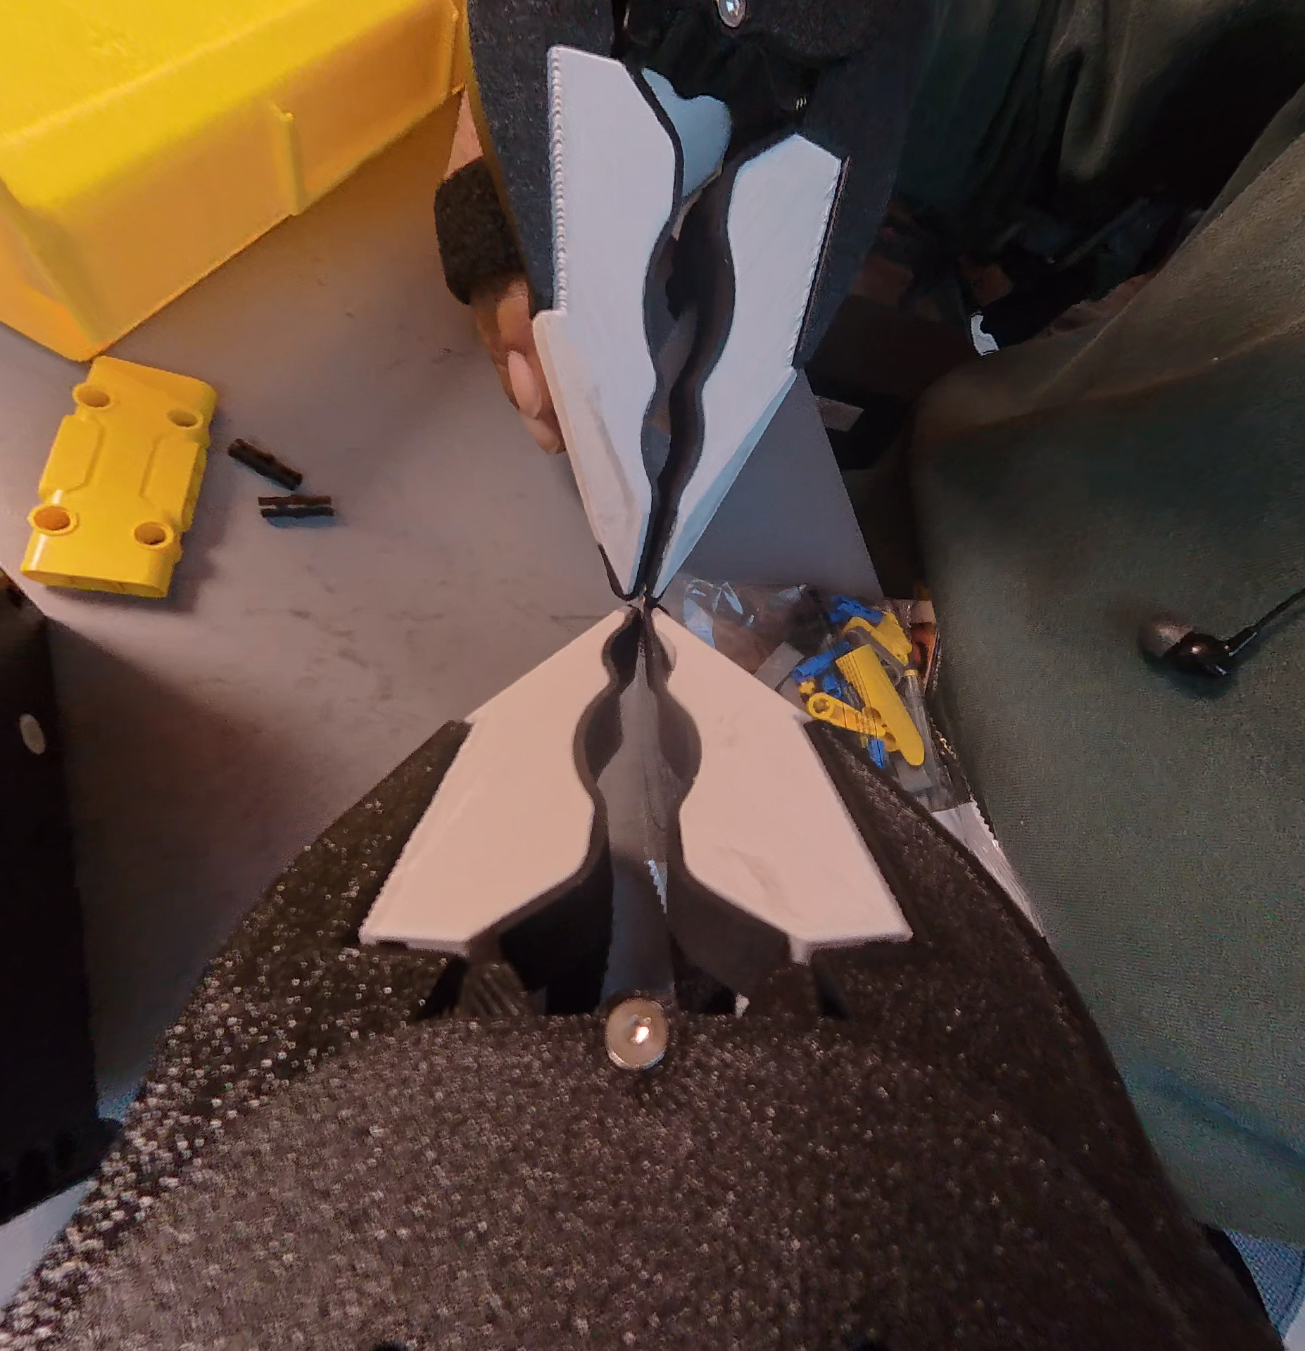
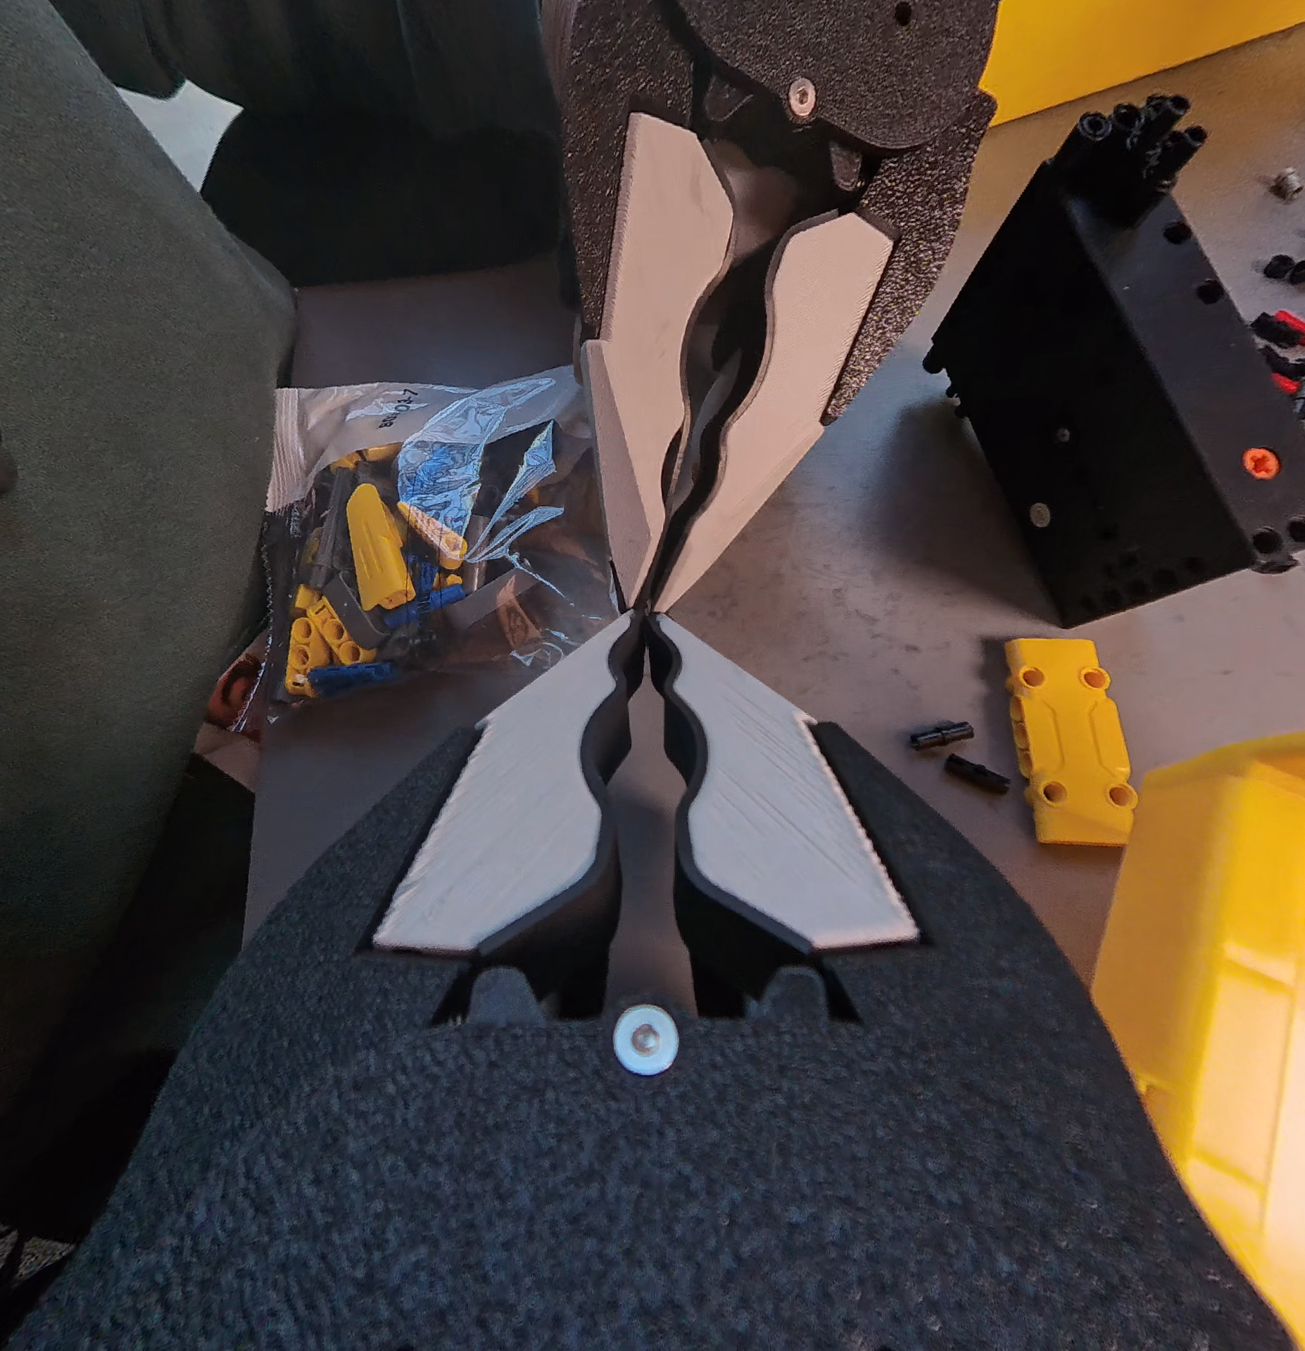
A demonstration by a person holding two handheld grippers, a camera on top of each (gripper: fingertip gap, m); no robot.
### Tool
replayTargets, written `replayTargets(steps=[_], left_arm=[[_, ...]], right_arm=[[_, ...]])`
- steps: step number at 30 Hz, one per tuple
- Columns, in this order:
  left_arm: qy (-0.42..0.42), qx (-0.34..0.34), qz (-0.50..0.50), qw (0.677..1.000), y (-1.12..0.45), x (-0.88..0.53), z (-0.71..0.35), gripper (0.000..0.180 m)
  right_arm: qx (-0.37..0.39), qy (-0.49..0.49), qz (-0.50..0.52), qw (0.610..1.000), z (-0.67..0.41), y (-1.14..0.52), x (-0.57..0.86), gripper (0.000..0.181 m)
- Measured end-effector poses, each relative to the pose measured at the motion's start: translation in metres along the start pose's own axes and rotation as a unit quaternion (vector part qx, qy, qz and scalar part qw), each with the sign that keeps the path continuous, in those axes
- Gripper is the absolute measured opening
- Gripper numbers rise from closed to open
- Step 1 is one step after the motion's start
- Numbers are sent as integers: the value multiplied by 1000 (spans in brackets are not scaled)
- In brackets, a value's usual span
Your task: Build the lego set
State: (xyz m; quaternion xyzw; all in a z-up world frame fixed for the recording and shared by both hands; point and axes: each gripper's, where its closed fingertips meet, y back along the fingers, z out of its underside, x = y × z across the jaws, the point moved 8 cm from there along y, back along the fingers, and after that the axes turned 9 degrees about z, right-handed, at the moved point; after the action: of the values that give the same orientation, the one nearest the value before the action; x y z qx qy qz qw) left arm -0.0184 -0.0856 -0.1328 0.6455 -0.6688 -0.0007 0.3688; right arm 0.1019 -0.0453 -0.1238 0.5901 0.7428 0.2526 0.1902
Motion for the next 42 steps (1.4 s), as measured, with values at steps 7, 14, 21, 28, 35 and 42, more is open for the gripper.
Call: replayTargets(steps=[7, 14, 21, 28, 35, 42], left_arm=[[17, -15, 7, 1000, -3, -3, 0, 0], [24, -32, 3, 999, -6, -6, 0, 0], [7, -29, -15, 999, -5, -6, -1, 1], [74, -12, 38, 996, -1, -12, 1, 0], [137, 10, 96, 986, -1, -17, 3, 0], [125, -15, 55, 991, 3, -4, 13, 0]], right_arm=[[-15, 36, -12, 999, 1, -1, 0, 0], [-32, 71, -9, 997, 1, -3, 0, 0], [-33, 70, 3, 997, 2, -3, 2, 0], [-16, 165, 41, 985, 1, -6, -6, 0], [-21, 321, 76, 944, -3, -4, -21, 0], [-1, 329, 49, 943, -5, 6, -41, 0]])
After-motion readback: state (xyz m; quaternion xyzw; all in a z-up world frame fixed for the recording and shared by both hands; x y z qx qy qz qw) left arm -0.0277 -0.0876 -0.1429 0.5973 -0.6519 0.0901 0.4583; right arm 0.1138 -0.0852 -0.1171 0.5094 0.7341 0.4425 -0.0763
